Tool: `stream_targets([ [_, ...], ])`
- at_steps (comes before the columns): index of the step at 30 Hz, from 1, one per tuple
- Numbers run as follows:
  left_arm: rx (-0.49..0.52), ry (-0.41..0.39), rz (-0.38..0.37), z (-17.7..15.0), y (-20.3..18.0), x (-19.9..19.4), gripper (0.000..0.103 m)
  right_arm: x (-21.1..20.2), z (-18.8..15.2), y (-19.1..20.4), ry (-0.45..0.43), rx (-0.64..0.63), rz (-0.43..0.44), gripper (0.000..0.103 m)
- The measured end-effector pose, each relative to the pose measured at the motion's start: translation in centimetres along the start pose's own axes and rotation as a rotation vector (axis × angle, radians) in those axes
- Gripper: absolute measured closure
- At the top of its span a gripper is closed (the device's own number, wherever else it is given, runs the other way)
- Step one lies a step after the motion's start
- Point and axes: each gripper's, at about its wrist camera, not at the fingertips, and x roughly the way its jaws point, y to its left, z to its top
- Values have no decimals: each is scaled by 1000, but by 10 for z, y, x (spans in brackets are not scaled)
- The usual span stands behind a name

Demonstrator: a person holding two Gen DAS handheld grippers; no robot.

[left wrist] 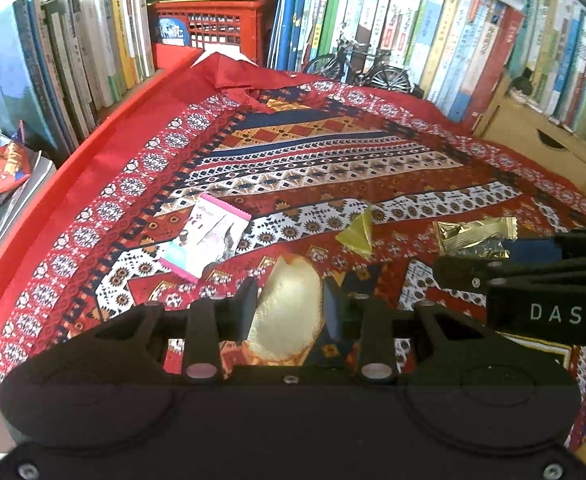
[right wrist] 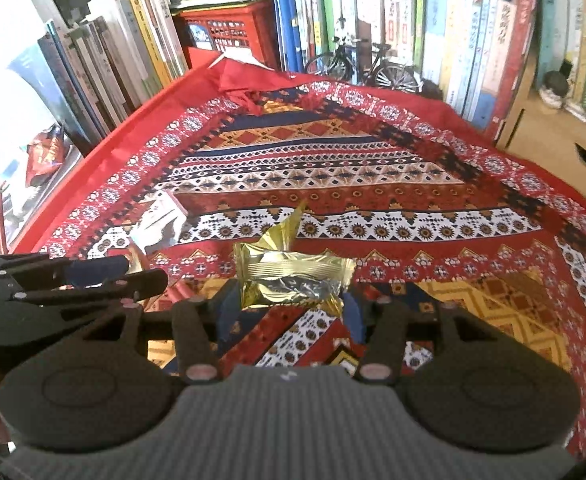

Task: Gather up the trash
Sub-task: 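Lift the pale piece with the left tool while the right tool lifts the gold wrapper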

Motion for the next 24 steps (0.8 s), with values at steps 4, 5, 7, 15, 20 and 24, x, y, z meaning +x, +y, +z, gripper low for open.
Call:
stream_targets([
  [4, 6, -24, -15, -15, 4, -23, 70, -20, -15, 11, -17, 9, -2, 45],
  [5, 8, -29, -18, -19, 5, -29, 70, -25, -20, 14, -21, 6, -6, 45],
  [7, 13, -38, -23, -28, 6, -40, 70, -35, -30, 21, -28, 0, -9, 45],
  [15, 16, -73, -43, -64, 15, -84, 70, -72, -65, 45, -63, 18, -16, 45],
  [20, 14, -90, -52, -90, 23, -112, 70, -92, -87, 64, -78, 15, -18, 45],
  [24, 11, -95, -51, -111, 31, -130, 70, -104, -106, 79, -80, 10, -21, 45],
])
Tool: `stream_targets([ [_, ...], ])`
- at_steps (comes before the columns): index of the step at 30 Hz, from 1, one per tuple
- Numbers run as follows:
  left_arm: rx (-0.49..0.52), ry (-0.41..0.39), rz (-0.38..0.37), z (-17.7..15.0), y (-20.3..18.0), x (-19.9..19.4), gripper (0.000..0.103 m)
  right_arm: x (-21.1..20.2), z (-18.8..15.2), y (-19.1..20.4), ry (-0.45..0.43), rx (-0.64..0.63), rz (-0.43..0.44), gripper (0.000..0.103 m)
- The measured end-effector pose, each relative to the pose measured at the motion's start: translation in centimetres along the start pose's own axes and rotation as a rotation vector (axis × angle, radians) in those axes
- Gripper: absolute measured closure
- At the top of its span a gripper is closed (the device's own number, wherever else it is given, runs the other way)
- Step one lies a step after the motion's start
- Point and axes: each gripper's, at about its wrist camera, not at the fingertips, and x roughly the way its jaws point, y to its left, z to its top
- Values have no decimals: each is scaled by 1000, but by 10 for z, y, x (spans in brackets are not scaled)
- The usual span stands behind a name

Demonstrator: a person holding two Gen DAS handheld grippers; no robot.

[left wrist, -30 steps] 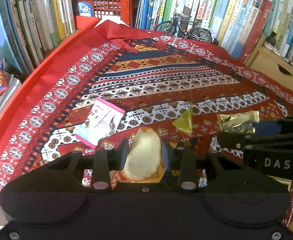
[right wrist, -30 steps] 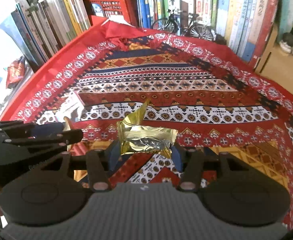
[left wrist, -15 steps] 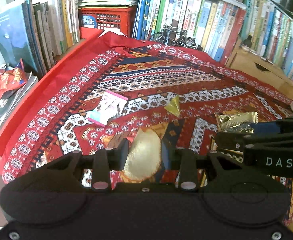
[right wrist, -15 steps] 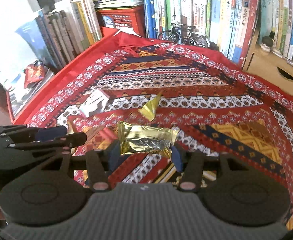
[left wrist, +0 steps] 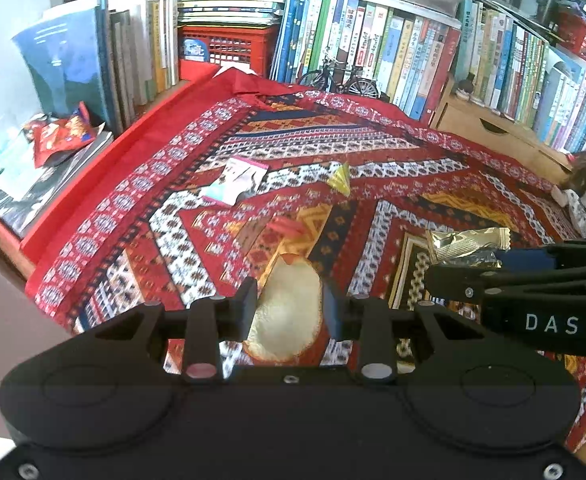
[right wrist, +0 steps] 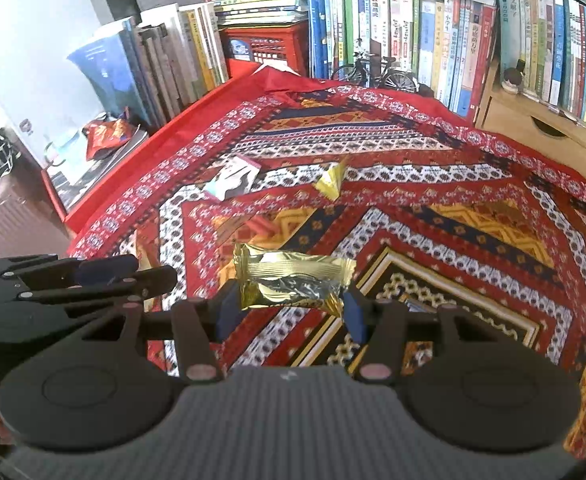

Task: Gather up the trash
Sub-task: 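Lift the pale piece with the left tool while the right tool lifts the gold wrapper, then carry the pale piece and gold wrapper over the black bin with both tools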

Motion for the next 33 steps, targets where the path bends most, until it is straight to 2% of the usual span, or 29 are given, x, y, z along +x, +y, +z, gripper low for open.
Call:
stream_targets([
  [14, -19, 37, 24, -78, 41, -47, 70, -17, -70, 52, 49, -44, 14, 45],
  [22, -57, 98, 47, -128, 67, -49, 70, -8, -112, 82, 97, -80, 40, 45],
  [33, -125, 189, 65, -186, 93, -30, 70, 18, -162, 111, 169, -145, 87, 44],
])
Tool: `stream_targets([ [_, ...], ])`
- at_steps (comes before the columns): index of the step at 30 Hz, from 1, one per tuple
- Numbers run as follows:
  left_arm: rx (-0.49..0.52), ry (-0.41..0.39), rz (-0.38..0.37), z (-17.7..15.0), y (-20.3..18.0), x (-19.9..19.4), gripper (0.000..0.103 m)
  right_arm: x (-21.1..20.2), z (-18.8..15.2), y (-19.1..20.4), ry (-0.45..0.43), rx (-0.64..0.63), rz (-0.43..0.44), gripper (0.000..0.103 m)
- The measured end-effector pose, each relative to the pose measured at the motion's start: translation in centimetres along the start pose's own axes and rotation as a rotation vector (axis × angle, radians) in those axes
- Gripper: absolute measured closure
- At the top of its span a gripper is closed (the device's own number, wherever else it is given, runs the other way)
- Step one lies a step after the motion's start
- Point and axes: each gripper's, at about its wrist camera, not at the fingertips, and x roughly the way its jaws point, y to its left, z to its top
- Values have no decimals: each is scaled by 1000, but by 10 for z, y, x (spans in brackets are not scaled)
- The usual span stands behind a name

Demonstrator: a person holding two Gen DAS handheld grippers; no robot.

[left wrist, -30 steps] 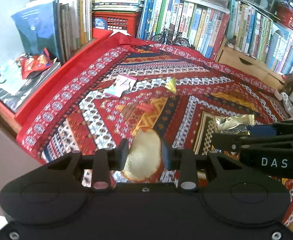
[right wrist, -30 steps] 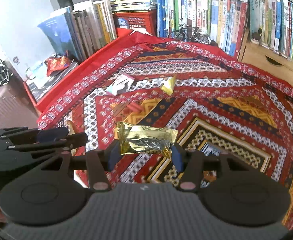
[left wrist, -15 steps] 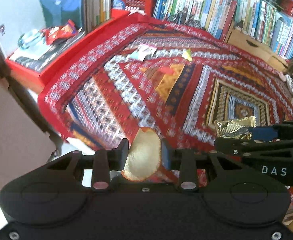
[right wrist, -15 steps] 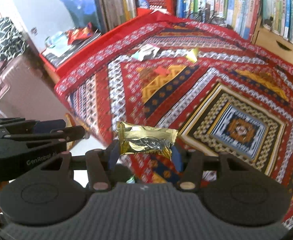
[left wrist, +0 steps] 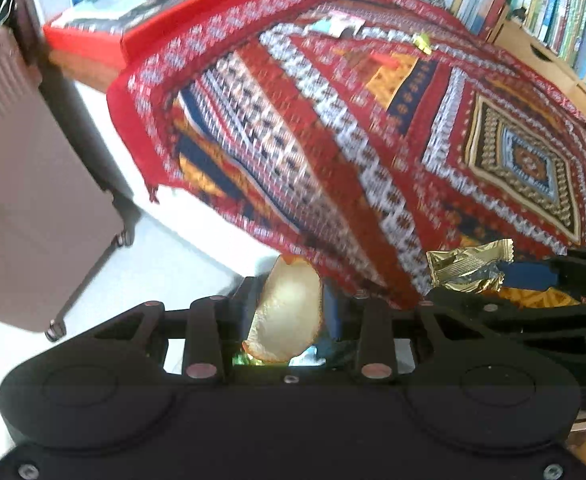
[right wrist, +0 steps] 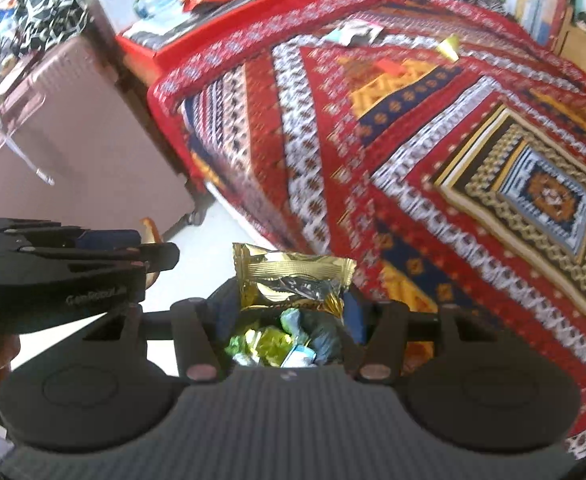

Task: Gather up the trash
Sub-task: 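Carry the pale piece and gold wrapper over the black bin with both tools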

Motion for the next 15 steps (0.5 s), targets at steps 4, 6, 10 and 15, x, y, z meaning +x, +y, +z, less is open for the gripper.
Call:
stream_targets([
  [4, -15, 33, -4, -12, 5, 13, 70, 11, -11, 4, 24, -16, 6, 44],
  [6, -24, 48, -8, -17, 6, 20, 70, 16, -16, 5, 40, -18, 9, 43],
  [10, -25, 76, -7, -24, 7, 33, 70, 25, -23, 5, 68, -8, 12, 43],
  [15, -34, 107, -3, -33, 10, 48, 70, 36, -32, 2, 95, -10, 22, 42],
])
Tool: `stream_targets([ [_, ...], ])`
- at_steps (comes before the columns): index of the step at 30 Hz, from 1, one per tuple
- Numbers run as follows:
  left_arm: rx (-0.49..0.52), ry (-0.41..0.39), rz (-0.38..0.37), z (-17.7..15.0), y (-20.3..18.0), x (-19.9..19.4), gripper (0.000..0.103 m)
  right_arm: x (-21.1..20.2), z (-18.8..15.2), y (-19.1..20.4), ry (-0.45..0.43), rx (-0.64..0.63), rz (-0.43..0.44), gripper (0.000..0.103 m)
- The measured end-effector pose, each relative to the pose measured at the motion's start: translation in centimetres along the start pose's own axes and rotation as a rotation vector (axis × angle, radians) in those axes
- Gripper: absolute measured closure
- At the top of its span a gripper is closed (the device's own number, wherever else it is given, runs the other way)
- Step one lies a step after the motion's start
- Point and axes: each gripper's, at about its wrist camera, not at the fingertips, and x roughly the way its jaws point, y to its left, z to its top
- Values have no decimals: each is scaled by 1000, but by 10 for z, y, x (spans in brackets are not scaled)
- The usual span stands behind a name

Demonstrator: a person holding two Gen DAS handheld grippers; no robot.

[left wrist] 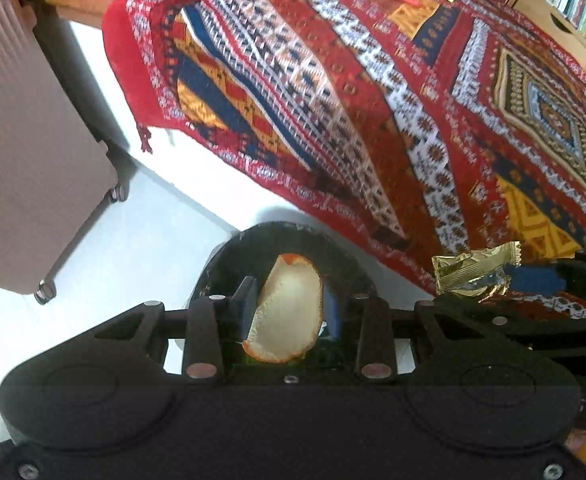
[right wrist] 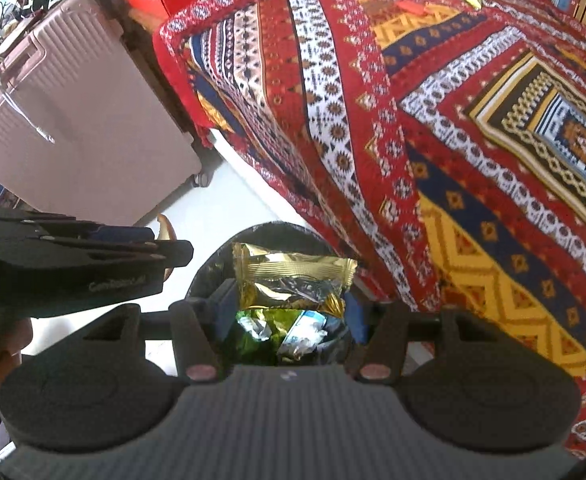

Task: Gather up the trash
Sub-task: 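Carry the pale piece and gold wrapper over the black bin with both tools, then open the left tool over the bin while the right tool releases the gold wrapper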

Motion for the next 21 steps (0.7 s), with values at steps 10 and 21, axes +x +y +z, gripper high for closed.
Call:
stream_targets([
  [10, -37, 29, 6, -6, 7, 14, 69, 21, -3, 7, 45, -68, 26, 38],
  [21, -6, 15, 61, -1, 5, 10, 53, 26, -2, 15, 29, -150, 42, 21],
])
